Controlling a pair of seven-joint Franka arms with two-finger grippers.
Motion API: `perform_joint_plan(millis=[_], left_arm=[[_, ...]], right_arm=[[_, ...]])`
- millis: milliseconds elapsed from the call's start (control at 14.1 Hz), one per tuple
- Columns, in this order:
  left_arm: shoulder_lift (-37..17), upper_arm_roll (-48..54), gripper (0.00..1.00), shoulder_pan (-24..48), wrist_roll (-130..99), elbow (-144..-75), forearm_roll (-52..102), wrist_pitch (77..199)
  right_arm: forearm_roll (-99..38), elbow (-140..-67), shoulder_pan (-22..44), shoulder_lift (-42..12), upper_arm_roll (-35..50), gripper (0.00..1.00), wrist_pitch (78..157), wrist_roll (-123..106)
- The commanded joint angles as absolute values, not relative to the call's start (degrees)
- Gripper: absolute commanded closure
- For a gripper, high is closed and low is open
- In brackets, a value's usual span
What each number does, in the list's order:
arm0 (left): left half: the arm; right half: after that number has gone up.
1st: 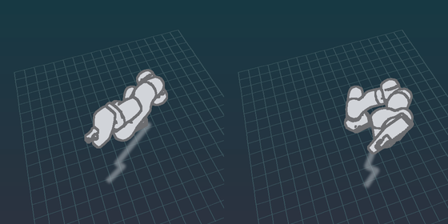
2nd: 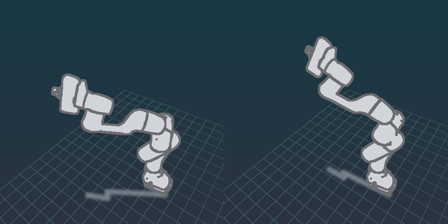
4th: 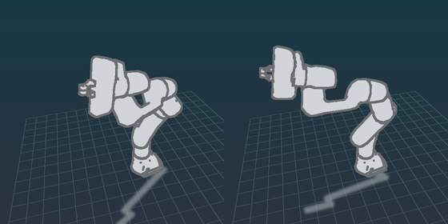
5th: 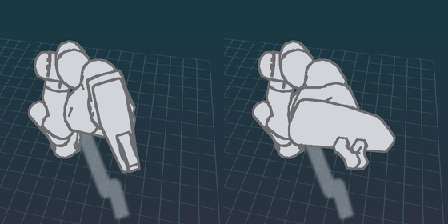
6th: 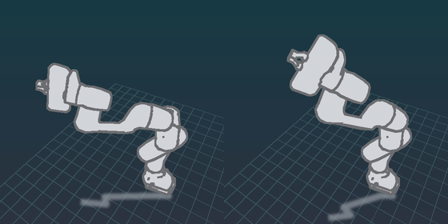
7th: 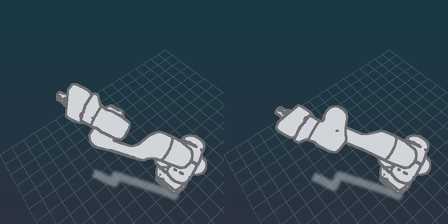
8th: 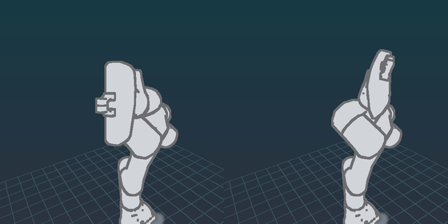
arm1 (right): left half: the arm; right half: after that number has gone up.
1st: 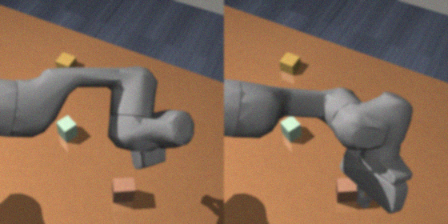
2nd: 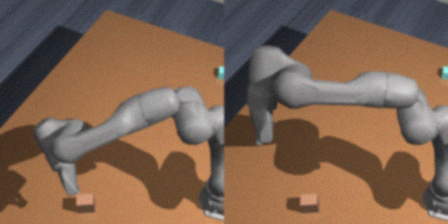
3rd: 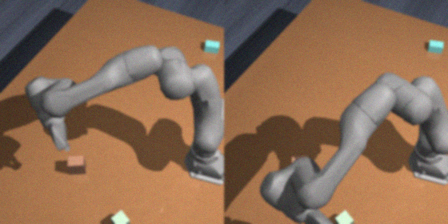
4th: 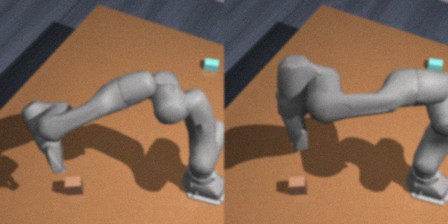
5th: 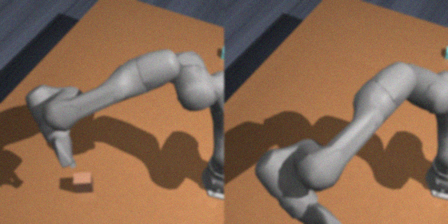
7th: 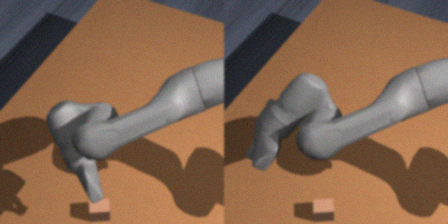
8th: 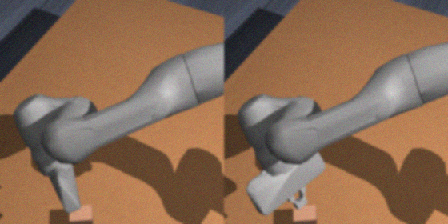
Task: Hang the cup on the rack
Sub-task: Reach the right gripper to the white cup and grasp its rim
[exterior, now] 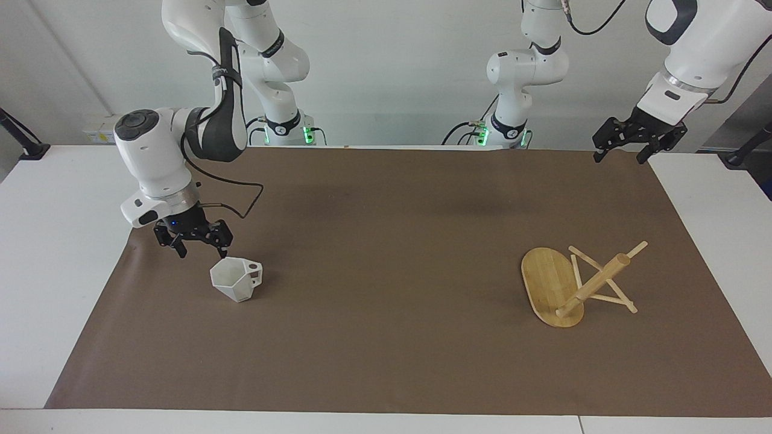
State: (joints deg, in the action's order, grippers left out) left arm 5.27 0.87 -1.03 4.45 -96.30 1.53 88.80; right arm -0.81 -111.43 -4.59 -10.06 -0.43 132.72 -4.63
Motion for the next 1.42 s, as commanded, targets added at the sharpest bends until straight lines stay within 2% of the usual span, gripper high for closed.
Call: perform_joint_plan(millis=[0,213,639,1349], left_arm=[[6.86,0.53,0.00,-0.70,3.87,-98.61,2.11,90.70],[6.86,0.53,0.00,-0.97,3.87,-98.61,2.11,90.97],[6.86,0.53,0.00,-1.23,3.87,-98.61,2.20,91.14],[6.94,0.53,0.00,-1.23,3.78,-98.79,2.20,91.58]], right_arm=[[-0.53,-111.62,-3.79,-11.86,-0.09,0.00,136.04,-5.10],[-0.53,-112.06,-3.69,-13.27,-0.09,0.00,139.82,-5.10],[-0.53,-112.24,-4.22,-15.64,-0.09,0.00,142.47,-4.92],[-0.62,-112.76,-3.87,-15.38,-0.17,0.00,140.71,-2.37]])
